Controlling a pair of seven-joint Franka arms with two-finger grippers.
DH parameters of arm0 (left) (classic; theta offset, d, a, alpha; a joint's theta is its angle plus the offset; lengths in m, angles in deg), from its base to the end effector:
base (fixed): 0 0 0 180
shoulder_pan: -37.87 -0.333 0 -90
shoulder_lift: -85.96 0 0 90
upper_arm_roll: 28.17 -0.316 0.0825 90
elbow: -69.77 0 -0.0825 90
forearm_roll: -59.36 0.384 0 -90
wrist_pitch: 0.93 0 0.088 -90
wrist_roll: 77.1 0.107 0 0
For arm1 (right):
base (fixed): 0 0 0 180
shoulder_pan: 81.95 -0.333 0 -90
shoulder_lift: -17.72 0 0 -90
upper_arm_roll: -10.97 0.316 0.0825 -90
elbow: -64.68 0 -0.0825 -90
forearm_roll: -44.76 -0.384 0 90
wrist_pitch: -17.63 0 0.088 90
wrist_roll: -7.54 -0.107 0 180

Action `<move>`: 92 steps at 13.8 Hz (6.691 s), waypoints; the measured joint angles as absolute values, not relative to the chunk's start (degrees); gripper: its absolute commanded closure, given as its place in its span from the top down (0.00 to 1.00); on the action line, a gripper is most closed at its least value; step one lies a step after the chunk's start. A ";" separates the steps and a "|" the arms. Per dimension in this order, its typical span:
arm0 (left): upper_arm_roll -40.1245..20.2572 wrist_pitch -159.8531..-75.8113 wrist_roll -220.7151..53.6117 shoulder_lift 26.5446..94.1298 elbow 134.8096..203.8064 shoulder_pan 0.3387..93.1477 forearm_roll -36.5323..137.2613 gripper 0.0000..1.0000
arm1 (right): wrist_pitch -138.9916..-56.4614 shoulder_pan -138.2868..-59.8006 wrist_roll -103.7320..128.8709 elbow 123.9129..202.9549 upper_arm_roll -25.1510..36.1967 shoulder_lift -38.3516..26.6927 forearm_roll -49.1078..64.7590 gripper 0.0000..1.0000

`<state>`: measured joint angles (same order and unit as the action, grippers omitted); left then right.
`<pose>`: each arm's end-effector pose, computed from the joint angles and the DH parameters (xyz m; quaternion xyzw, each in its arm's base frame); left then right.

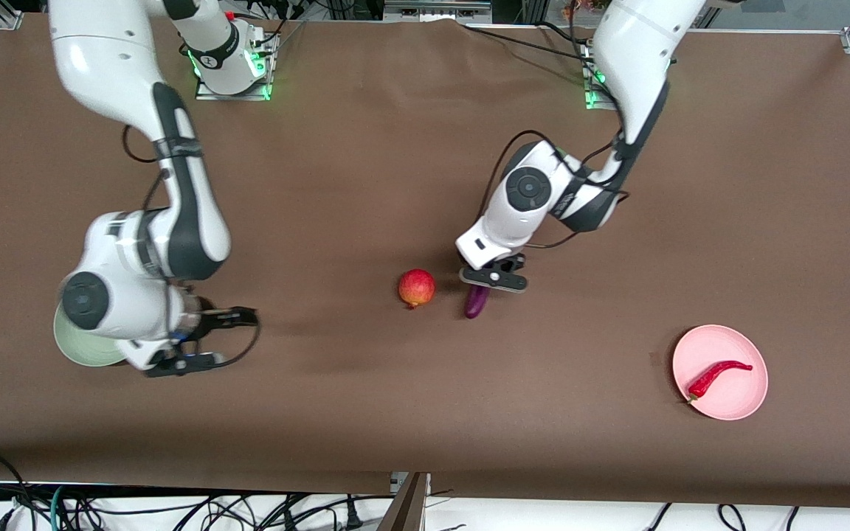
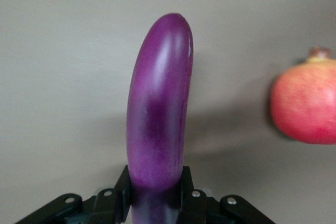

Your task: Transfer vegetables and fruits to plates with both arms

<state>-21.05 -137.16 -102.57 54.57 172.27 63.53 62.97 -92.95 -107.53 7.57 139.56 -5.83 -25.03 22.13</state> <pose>0.5602 -0.3520 0.2521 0.9968 -0.0762 0.0153 0.0197 0.7072 0.1860 0.3029 -0.9952 -0.0311 0.0508 0.0773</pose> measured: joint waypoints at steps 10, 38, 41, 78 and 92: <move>-22.36 -125.80 -55.88 58.35 165.50 37.32 69.26 0.00 | -112.14 -128.37 -28.60 139.67 -5.05 -29.56 19.70 1.00; -22.65 -128.93 -46.12 39.24 144.04 27.69 75.28 1.00 | -95.17 -121.47 2.25 139.24 -15.56 -27.07 27.68 0.12; -22.20 -117.17 -47.44 46.26 142.93 28.40 69.41 1.00 | -88.25 -115.60 22.58 140.06 -22.19 -25.90 27.67 0.12; -29.39 -97.29 -74.14 84.76 164.69 39.78 58.86 1.00 | -65.22 -99.25 22.97 126.28 -17.50 -18.43 25.74 1.00; -29.35 -97.28 -74.11 84.76 164.69 39.75 58.87 1.00 | -64.14 -79.17 3.84 149.10 13.25 14.07 43.80 1.00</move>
<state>-29.35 -97.28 -74.11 84.76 164.69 39.75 58.87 -64.14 -79.17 3.84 149.10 13.25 14.07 43.80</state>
